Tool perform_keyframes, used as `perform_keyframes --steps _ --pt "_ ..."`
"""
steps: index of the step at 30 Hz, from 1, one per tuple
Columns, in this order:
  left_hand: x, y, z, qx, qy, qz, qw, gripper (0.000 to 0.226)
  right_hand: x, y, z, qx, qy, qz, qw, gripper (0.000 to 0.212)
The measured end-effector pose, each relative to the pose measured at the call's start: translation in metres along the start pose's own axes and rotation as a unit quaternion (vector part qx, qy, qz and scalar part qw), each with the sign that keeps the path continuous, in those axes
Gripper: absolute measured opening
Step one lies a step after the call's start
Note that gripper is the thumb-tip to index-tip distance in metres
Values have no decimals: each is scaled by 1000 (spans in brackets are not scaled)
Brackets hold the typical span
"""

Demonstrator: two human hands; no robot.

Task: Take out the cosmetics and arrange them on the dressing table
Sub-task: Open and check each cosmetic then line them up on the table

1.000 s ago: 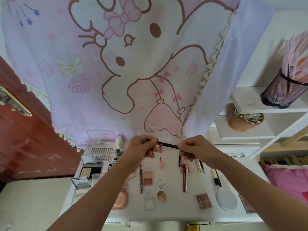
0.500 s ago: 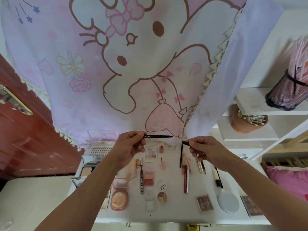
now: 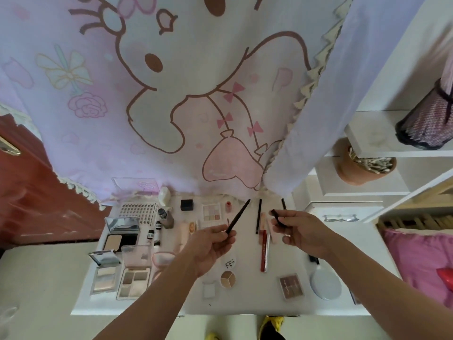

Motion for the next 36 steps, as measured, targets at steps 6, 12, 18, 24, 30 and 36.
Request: perform_keyframes --steps 6,12,18,24,30,36 --pt "-57 -41 8 76 51 -45 995 25 45 -20 -13 22 160 73 984 9" --pt "-74 -68 11 149 24 -11 988 18 63 -65 -19 64 200 40 977 28" --pt "-77 -77 12 200 -5 14 980 15 79 -103 -15 32 246 68 966 22" --pt "-70 -90 8 281 -4 47 958 15 78 -128 -19 48 272 84 957 17" --pt "-65 -107 4 412 -73 87 904 14 62 -164 -18 10 378 18 926 28" --pt "-62 -118 8 469 -289 77 831 12 59 -181 -19 -44 444 -21 895 19"
Point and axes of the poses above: each hand's wrist, its own y-axis away from the middle knuckle, its own z-axis out of the palm, x = y × z, the point moved 6 cm from there along -y, towards the middle knuckle, and after that the axes turned 11 degrees about -z, right-handed, at the moved point
